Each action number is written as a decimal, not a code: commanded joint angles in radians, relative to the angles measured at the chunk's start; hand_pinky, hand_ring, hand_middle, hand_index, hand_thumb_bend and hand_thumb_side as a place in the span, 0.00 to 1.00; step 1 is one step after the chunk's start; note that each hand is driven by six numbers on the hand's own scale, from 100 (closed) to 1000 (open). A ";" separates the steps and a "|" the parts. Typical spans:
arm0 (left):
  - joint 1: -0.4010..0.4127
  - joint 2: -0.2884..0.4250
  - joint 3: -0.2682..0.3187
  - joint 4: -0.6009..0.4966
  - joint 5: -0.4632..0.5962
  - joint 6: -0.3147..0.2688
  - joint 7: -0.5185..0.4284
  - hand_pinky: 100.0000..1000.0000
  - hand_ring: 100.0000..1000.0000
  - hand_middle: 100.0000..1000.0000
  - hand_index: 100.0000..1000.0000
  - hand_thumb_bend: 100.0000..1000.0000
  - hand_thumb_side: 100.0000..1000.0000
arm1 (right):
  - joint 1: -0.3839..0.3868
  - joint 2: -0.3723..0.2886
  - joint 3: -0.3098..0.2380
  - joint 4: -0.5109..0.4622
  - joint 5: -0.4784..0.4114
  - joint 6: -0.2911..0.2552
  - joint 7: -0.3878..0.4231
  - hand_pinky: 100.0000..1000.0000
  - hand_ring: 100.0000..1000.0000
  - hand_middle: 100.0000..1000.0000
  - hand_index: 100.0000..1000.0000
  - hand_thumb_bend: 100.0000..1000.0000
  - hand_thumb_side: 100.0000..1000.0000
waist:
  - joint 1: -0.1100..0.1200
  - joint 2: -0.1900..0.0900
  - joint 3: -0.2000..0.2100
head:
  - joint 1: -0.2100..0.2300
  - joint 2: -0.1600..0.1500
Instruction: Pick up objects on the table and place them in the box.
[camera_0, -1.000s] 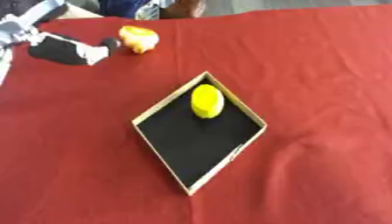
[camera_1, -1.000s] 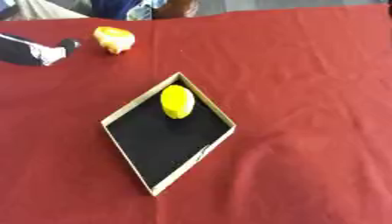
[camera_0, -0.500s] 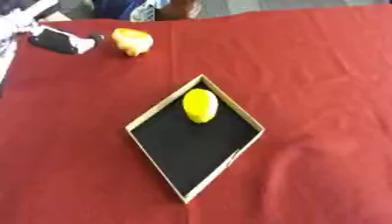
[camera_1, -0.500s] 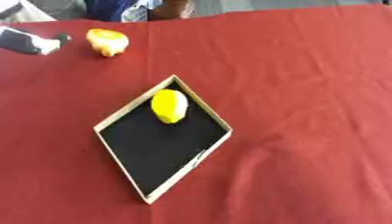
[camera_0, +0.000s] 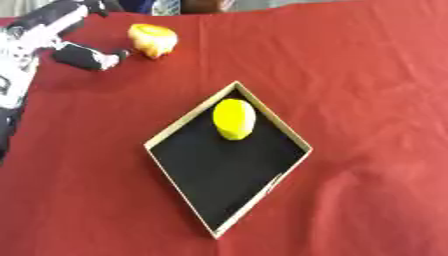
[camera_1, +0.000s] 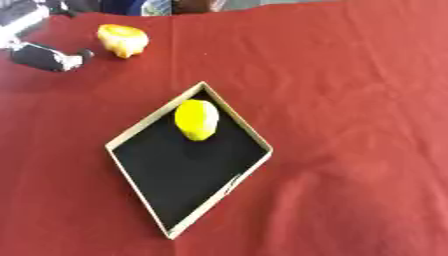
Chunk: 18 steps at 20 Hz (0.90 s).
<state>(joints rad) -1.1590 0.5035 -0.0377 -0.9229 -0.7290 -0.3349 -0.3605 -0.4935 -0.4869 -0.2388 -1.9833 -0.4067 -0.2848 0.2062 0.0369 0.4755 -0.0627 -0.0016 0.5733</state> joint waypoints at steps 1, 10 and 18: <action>-0.034 0.024 0.015 -0.001 0.001 -0.018 0.000 0.95 0.87 0.92 0.92 0.28 0.23 | -0.015 -0.010 -0.004 -0.017 0.000 0.003 0.012 0.90 0.78 0.75 0.83 0.00 0.47 | 0.002 -0.016 -0.006 | 0.006 -0.023; -0.063 0.030 0.025 0.016 -0.014 -0.052 0.061 0.95 0.88 0.92 0.92 0.28 0.14 | -0.023 0.005 -0.006 -0.017 -0.002 0.020 0.036 0.90 0.78 0.76 0.83 0.00 0.48 | 0.016 0.013 -0.026 | 0.019 -0.049; -0.075 0.030 0.036 0.063 -0.153 -0.015 0.108 0.91 0.87 0.91 0.91 0.23 0.00 | -0.031 0.013 -0.002 -0.017 -0.014 0.029 0.053 0.90 0.78 0.76 0.83 0.00 0.48 | 0.024 0.029 -0.048 | 0.047 -0.067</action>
<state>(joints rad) -1.2069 0.5042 -0.0142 -0.8579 -0.8593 -0.3579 -0.2607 -0.5112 -0.4605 -0.2388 -1.9833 -0.4151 -0.2556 0.2541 0.0638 0.5297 -0.1104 0.0388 0.5243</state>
